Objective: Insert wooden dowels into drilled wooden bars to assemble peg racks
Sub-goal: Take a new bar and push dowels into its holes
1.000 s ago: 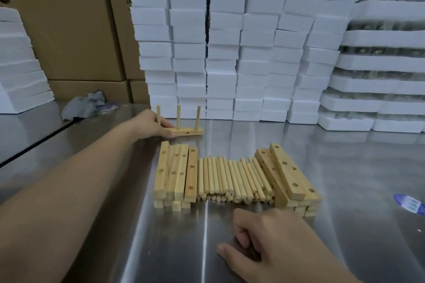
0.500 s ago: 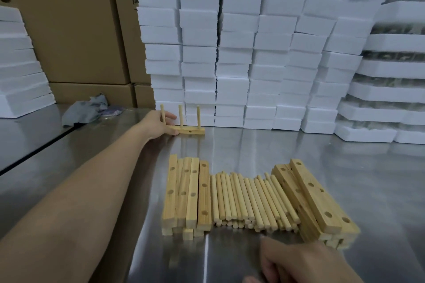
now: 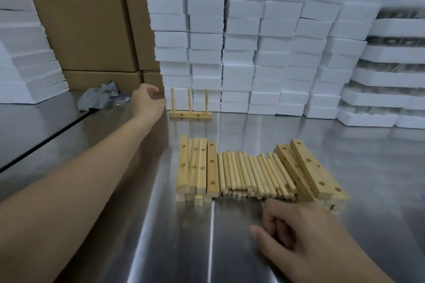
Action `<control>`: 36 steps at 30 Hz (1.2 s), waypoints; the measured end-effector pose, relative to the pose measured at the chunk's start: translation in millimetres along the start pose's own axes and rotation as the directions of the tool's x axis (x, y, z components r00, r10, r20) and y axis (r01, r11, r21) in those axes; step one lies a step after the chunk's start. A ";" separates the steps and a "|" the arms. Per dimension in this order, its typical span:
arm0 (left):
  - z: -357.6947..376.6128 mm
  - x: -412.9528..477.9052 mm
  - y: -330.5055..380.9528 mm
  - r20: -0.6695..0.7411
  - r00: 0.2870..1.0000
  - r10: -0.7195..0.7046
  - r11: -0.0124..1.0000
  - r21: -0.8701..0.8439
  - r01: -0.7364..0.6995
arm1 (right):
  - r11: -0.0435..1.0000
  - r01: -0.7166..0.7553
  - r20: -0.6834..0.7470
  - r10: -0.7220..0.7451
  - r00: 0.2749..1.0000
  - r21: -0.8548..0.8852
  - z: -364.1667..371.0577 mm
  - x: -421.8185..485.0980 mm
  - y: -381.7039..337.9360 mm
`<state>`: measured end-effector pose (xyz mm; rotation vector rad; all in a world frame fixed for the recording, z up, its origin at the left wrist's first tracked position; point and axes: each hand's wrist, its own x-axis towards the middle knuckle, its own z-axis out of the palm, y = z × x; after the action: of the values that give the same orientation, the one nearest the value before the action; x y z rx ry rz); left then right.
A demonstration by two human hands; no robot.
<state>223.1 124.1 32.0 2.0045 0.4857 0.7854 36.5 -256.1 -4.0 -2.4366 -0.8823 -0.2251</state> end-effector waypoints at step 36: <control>38.8 -197.7 114.1 0.900 0.421 0.112 0.522 0.307 -0.796 | 0.980 0.158 -0.010 -0.160 0.987 -0.119 10.8 -3.6 5.7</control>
<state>111.1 -78.0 47.5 3.0516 -0.5483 -0.1916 37.1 -256.0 -16.8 -2.4678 -1.0844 -0.3684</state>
